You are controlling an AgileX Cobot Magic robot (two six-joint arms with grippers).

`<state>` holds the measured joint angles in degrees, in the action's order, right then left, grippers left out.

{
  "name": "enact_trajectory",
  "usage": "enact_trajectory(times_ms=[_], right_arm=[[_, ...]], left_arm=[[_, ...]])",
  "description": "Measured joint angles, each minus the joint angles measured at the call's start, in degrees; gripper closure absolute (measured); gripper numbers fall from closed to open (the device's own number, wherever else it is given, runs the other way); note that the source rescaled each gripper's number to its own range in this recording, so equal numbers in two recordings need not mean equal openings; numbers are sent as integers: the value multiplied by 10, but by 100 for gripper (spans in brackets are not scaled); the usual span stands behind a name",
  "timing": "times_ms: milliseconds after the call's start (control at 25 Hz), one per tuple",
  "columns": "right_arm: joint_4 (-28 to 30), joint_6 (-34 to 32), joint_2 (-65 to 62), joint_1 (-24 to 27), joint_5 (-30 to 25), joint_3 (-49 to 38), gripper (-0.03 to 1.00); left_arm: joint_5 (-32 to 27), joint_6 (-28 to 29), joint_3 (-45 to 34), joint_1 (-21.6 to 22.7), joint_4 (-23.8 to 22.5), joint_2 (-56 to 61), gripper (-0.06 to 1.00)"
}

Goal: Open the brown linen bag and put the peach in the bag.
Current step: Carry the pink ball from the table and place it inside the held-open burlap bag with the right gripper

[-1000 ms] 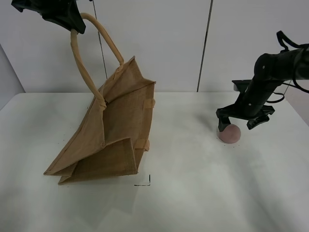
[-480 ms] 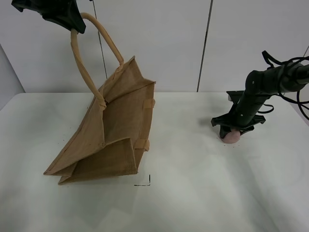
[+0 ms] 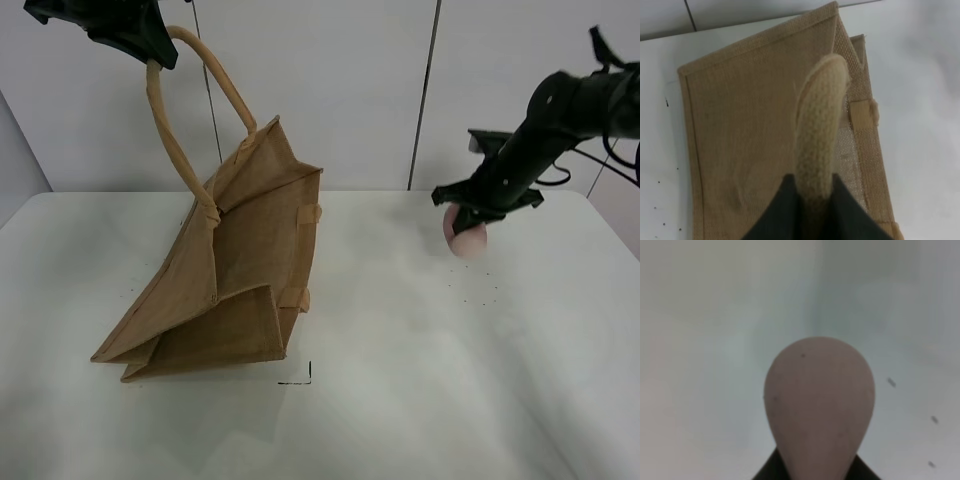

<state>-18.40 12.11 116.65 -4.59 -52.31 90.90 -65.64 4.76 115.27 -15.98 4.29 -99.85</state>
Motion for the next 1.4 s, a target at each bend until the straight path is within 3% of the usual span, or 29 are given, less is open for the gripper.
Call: enact_trajectory(times_ms=[200,360,600,880,1080,1400], right_arm=[[-152,70,-29,-6,-55,79,97],[-220,108,-29,-53,-41,105,97],[-234,121,-9,-161,14,107,97],[-269,217,63,-240,66,107,97],[-296,303,87,-281,115,107,97],[-298,327,135,-308,187,107,97]], left_arm=[[-1,0,0,0,0,0,94],[-2,0,0,0,0,0,94],[-3,0,0,0,0,1,94],[-8,-1,0,0,0,15,94],[-10,-2,0,0,0,16,94],[-11,-2,0,0,0,16,94]])
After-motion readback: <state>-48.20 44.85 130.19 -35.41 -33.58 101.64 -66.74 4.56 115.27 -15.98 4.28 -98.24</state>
